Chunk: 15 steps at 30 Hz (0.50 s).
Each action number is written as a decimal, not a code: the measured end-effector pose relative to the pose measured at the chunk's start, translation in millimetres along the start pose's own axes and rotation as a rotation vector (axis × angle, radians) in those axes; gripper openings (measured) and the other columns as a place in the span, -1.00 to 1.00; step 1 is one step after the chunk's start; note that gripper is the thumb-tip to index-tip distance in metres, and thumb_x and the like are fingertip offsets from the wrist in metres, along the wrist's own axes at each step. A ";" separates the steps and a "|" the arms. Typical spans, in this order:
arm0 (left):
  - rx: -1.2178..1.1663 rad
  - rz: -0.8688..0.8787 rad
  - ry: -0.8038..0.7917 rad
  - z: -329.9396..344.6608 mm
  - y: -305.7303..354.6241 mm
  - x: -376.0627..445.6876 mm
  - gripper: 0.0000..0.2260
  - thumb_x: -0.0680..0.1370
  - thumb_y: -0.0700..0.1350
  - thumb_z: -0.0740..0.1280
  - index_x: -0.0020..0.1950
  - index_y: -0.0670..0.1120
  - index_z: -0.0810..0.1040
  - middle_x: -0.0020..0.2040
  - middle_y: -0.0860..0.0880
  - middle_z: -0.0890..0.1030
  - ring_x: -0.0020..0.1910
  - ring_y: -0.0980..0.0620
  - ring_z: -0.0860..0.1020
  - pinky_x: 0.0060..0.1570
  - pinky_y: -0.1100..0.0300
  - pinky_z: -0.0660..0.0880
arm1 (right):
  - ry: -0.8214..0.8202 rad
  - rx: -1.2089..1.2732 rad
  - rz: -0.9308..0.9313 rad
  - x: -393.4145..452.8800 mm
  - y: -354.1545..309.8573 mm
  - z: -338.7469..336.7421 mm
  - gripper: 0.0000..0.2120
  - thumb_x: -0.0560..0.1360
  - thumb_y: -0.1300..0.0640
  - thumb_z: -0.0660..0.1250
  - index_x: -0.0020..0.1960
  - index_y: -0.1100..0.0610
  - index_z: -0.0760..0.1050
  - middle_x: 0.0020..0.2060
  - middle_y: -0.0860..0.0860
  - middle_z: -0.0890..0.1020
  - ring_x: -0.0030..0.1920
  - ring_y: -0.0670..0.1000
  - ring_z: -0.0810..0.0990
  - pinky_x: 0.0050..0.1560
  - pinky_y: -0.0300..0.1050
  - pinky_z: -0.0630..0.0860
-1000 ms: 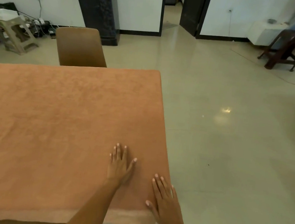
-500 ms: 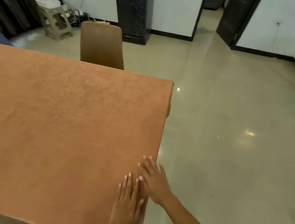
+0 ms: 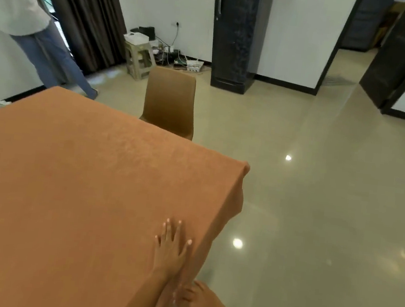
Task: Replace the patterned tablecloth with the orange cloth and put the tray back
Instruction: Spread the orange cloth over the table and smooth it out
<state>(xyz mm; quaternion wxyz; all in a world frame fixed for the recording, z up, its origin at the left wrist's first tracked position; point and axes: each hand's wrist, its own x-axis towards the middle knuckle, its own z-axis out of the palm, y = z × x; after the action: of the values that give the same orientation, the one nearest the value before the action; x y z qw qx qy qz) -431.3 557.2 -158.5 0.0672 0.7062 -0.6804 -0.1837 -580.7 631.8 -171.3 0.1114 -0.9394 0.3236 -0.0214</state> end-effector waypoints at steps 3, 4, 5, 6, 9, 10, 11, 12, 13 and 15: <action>0.070 -0.144 -0.047 22.8 41.5 26.0 -0.23 0.37 0.35 -0.38 0.55 0.08 -0.16 0.53 -0.30 -0.16 0.52 -0.25 -0.13 0.40 -0.26 -0.03 | 0.057 0.042 -0.044 -16.3 77.4 -17.4 -0.83 0.30 -0.07 0.28 -0.18 -0.19 0.63 -0.12 -0.31 0.63 -0.06 -0.26 0.56 0.01 -0.34 0.40; 0.068 -0.202 -0.027 28.0 53.5 30.1 -0.27 0.44 0.35 -0.33 0.55 0.05 -0.09 0.51 -0.35 -0.05 0.50 -0.32 0.01 0.37 -0.28 0.07 | 0.061 0.061 -0.035 -22.8 109.0 -26.7 -0.80 0.30 -0.06 0.23 -0.23 -0.17 0.63 -0.17 -0.29 0.64 -0.11 -0.25 0.57 -0.04 -0.34 0.39; 0.072 -0.233 0.010 36.1 62.2 33.0 -0.32 0.51 0.33 -0.25 0.55 0.03 0.02 0.49 -0.37 0.04 0.45 -0.35 0.13 0.34 -0.27 0.12 | 0.088 0.054 -0.022 -27.7 140.6 -36.7 -0.79 0.29 -0.06 0.20 -0.28 -0.15 0.62 -0.20 -0.27 0.64 -0.13 -0.24 0.58 -0.08 -0.32 0.41; 0.048 -0.242 0.042 44.9 71.0 32.0 -0.37 0.54 0.30 -0.15 0.53 0.01 0.09 0.49 -0.36 0.05 0.43 -0.35 0.16 0.36 -0.23 0.08 | 0.084 0.034 -0.005 -29.9 172.4 -46.3 -0.80 0.28 -0.07 0.20 -0.30 -0.15 0.61 -0.20 -0.27 0.64 -0.11 -0.23 0.59 -0.07 -0.31 0.43; 0.086 -0.253 0.208 67.6 85.6 30.3 -0.21 0.36 0.28 0.17 0.49 -0.08 0.10 0.50 -0.30 -0.01 0.48 -0.27 0.01 0.32 -0.14 0.08 | 0.056 0.026 0.066 -17.9 253.5 -80.7 -0.81 0.13 -0.07 0.43 -0.24 -0.19 0.63 -0.10 -0.22 0.67 -0.02 -0.18 0.64 -0.02 -0.33 0.50; 0.090 -0.278 0.244 68.6 91.4 32.4 -0.16 0.31 0.29 0.19 0.48 -0.09 0.10 0.50 -0.28 0.00 0.50 -0.25 -0.03 0.25 -0.15 0.15 | 0.046 0.054 0.094 -7.5 273.3 -90.9 -0.70 0.08 -0.06 0.49 -0.19 -0.17 0.64 -0.06 -0.18 0.67 0.00 -0.14 0.65 -0.06 -0.31 0.54; 0.106 -0.300 0.294 70.5 97.8 36.3 -0.15 0.31 0.30 0.19 0.49 -0.08 0.09 0.52 -0.26 -0.02 0.52 -0.22 -0.07 0.19 -0.15 0.20 | 0.039 0.064 0.109 5.3 293.0 -100.8 -0.64 0.08 -0.06 0.49 -0.12 -0.15 0.65 -0.02 -0.14 0.67 0.03 -0.11 0.65 -0.09 -0.26 0.57; 0.123 -0.334 0.333 73.2 103.0 41.6 -0.18 0.36 0.33 0.15 0.51 -0.05 0.07 0.54 -0.23 -0.06 0.53 -0.17 -0.11 0.16 -0.15 0.22 | 0.037 0.064 0.112 20.2 311.5 -109.3 -0.60 0.11 -0.07 0.45 -0.04 -0.11 0.64 0.02 -0.10 0.67 0.05 -0.06 0.64 -0.11 -0.20 0.59; 0.127 -0.382 0.346 75.4 107.0 48.0 -0.21 0.41 0.36 0.09 0.52 -0.02 0.06 0.55 -0.18 -0.10 0.53 -0.12 -0.14 0.14 -0.14 0.23 | 0.007 0.065 0.107 37.5 325.7 -119.4 -0.56 0.15 -0.06 0.43 0.04 -0.07 0.62 0.06 -0.05 0.65 0.08 -0.01 0.64 -0.11 -0.13 0.60; 0.062 -0.497 0.351 79.5 114.5 63.0 -0.31 0.47 0.40 -0.06 0.45 0.00 0.21 0.56 -0.10 -0.14 0.54 -0.03 -0.16 0.20 -0.11 0.20 | -0.083 0.051 0.058 74.1 353.5 -129.8 -0.44 0.24 -0.08 0.41 0.22 0.00 0.49 0.16 0.05 0.61 0.14 0.09 0.61 -0.06 -0.01 0.60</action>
<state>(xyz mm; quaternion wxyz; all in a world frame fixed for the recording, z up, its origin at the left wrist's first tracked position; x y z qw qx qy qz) -566.0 500.0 -203.0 0.1151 0.8737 -0.4702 -0.0486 -750.0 290.3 -126.1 0.1492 -0.9265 0.3451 0.0128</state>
